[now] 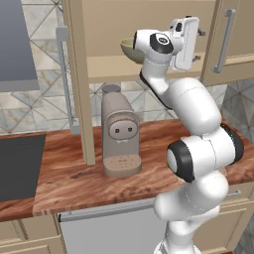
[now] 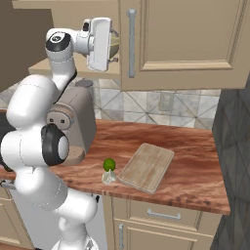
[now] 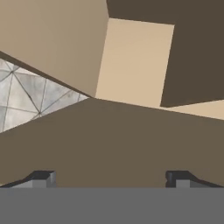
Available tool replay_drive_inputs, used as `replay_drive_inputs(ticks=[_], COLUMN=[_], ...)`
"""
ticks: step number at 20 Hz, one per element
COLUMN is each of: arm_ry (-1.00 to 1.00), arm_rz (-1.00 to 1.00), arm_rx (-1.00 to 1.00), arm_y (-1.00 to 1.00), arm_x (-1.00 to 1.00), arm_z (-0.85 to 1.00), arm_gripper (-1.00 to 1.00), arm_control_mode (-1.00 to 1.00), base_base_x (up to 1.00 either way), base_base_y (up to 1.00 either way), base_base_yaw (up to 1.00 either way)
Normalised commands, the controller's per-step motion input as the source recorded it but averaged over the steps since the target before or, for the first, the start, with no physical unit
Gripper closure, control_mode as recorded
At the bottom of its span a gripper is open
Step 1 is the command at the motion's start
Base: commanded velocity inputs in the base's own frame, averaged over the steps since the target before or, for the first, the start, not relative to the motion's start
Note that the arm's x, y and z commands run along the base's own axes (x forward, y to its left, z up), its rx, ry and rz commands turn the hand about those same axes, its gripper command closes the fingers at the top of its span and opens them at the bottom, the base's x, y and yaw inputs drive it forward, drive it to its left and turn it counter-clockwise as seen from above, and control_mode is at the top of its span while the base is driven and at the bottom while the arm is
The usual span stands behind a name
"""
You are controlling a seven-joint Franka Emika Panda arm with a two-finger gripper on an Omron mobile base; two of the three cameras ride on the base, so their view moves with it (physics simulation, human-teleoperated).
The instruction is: Open the cabinet. Place the bowl and condiment on the counter. Then place the lime and garlic on the cutting board.
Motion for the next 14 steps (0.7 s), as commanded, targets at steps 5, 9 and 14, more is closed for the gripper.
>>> replay_drive_inputs(ticks=[5,9,14], arm_ry=[0.06,0.05,0.05], arm_rz=[-0.02,-0.02,-0.02], arm_rx=[0.00,0.00,0.00], arm_y=[-0.10,-0.11,-0.16], arm_x=[0.02,0.00,0.00], arm_z=[0.00,0.00,0.00], arm_gripper=[-1.00,-1.00,-1.00], arm_control_mode=[-1.00,-1.00,-1.00], base_base_x=[0.00,0.00,0.00], base_base_y=[0.00,0.00,0.00], base_base_yaw=[0.00,0.00,0.00])
